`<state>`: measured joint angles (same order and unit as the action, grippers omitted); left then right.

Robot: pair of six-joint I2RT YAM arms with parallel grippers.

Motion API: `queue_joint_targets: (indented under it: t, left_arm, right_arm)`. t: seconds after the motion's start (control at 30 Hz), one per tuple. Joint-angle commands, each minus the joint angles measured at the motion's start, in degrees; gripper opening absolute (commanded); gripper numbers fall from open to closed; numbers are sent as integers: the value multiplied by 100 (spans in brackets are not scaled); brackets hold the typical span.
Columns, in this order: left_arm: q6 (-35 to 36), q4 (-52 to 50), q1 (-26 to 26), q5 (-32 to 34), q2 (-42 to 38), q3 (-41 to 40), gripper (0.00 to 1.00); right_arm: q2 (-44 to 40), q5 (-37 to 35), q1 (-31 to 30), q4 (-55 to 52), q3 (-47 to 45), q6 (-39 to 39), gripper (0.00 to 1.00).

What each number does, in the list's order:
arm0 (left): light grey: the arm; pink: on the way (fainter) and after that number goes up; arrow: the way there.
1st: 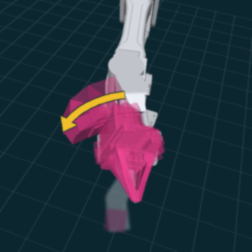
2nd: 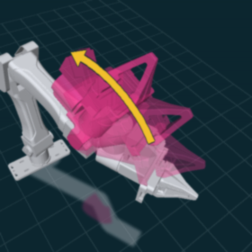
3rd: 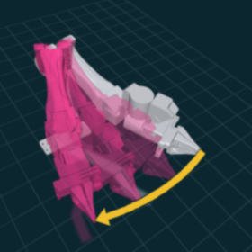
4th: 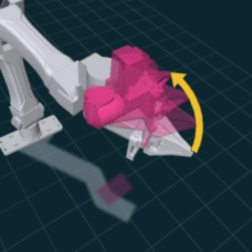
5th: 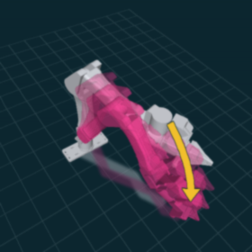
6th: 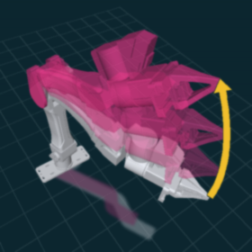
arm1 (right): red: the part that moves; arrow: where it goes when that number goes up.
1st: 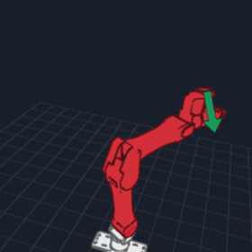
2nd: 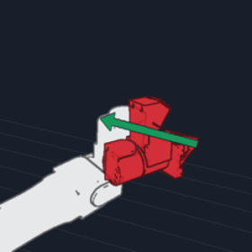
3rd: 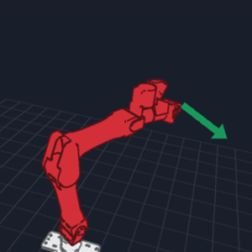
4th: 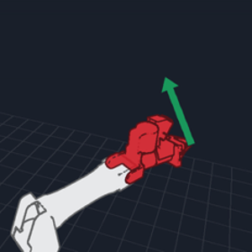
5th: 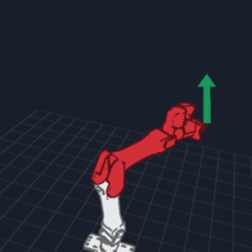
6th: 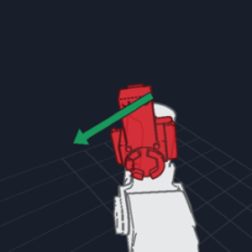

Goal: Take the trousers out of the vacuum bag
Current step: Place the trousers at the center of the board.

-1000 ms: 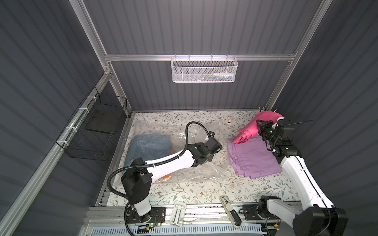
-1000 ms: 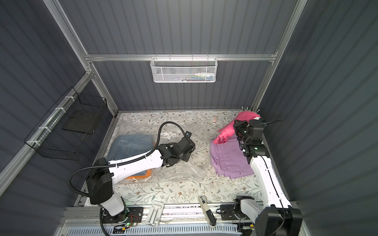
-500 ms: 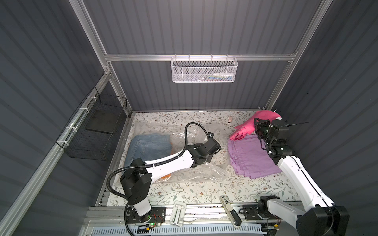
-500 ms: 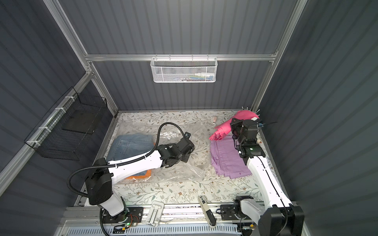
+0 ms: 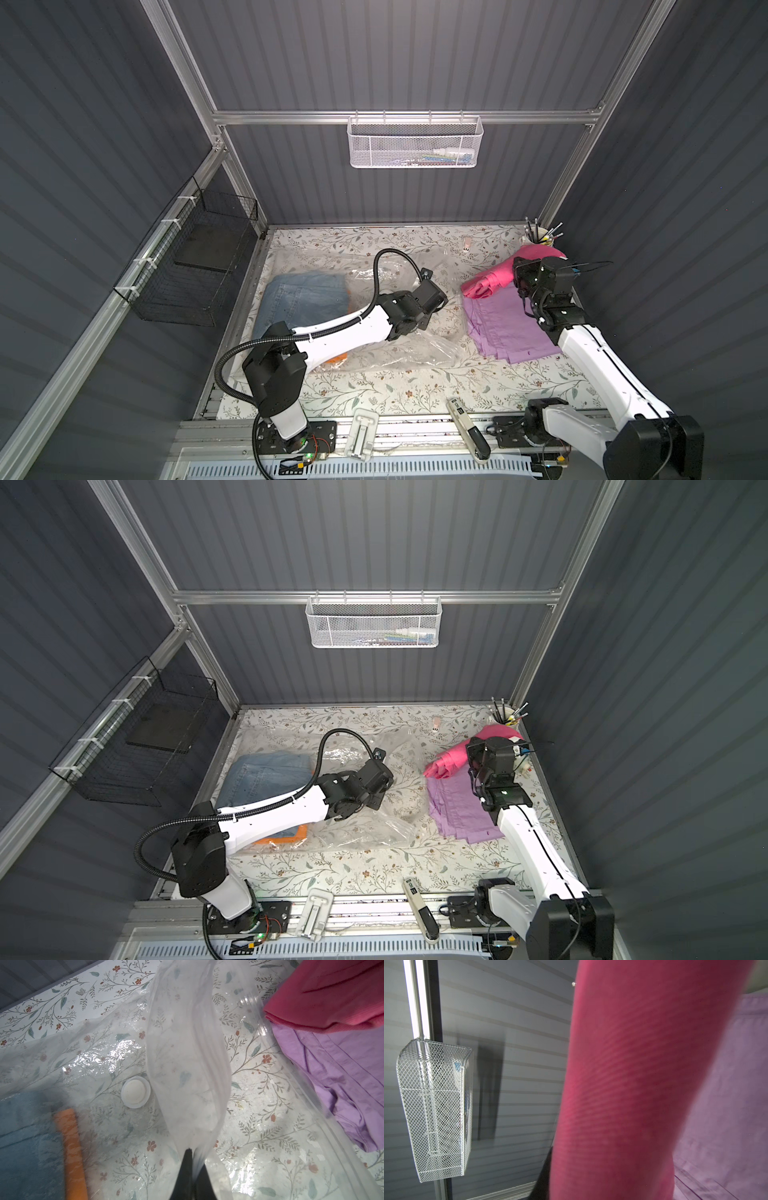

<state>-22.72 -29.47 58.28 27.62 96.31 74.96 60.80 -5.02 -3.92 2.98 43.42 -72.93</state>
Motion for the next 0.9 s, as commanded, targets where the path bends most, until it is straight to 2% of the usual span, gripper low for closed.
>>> queue_joint_targets:
  t: [0.0, 0.87]
  left_arm:
    - [13, -101, -61, -11, -157, -80, 0]
    - [-8, -113, -63, -56, -188, -83, 0]
  right_arm:
    - [-285, -173, -25, 515, 9, 53, 2]
    - [-733, -590, -14, -32, -916, -246, 2]
